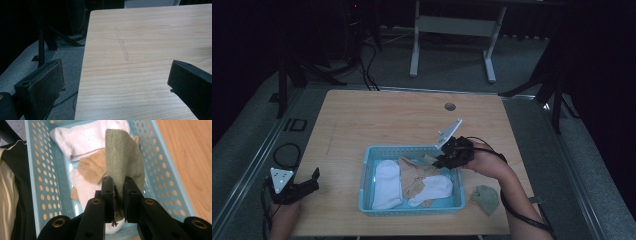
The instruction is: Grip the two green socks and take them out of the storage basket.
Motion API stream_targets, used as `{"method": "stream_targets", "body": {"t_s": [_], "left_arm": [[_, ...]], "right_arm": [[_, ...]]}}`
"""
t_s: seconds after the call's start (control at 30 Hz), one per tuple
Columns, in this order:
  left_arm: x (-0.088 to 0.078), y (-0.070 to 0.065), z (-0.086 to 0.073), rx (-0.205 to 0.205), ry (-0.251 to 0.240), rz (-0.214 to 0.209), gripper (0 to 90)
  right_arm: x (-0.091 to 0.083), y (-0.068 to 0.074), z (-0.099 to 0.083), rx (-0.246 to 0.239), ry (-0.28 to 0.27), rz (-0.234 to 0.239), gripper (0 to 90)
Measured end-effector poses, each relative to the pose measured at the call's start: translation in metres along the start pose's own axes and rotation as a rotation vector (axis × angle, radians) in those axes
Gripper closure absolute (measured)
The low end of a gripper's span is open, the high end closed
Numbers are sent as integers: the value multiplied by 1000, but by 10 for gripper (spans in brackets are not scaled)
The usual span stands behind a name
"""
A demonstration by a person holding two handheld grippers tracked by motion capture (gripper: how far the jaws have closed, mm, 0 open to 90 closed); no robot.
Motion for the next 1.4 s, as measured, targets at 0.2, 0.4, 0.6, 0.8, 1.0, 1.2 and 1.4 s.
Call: {"method": "stream_targets", "body": {"t_s": [0.2, 0.4, 0.6, 0.8, 1.0, 1.2, 1.4], "left_arm": [[0, 0, 0, 0, 1, 1, 3], [0, 0, 0, 0, 2, 1, 3], [0, 0, 0, -1, 2, 2, 3], [0, 0, 0, 1, 3, 4, 3], [0, 0, 0, 1, 3, 5, 3], [1, 0, 0, 2, 4, 6, 3], [1, 0, 0, 5, 6, 8, 3]], "right_arm": [[-18, -2, -6, 17, -39, -5, 808], [-36, -7, -15, 43, -76, -23, 808], [-50, -15, -28, 79, -100, -56, 808], [-58, -24, -45, 112, -114, -92, 807], [-63, -36, -68, 174, -131, -121, 807], [-61, -47, -96, 246, -127, -150, 806], [-50, -57, -123, 314, -102, -174, 806]]}}
Point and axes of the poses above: each handheld gripper's, and its own axes: x roughly forward along the jaws, z roughly out of its top, y roughly to its left, the point moved 9 cm from there along x, roughly forward along the jaws, and after that the axes turned 6 degrees about y, right-handed, at the moved point
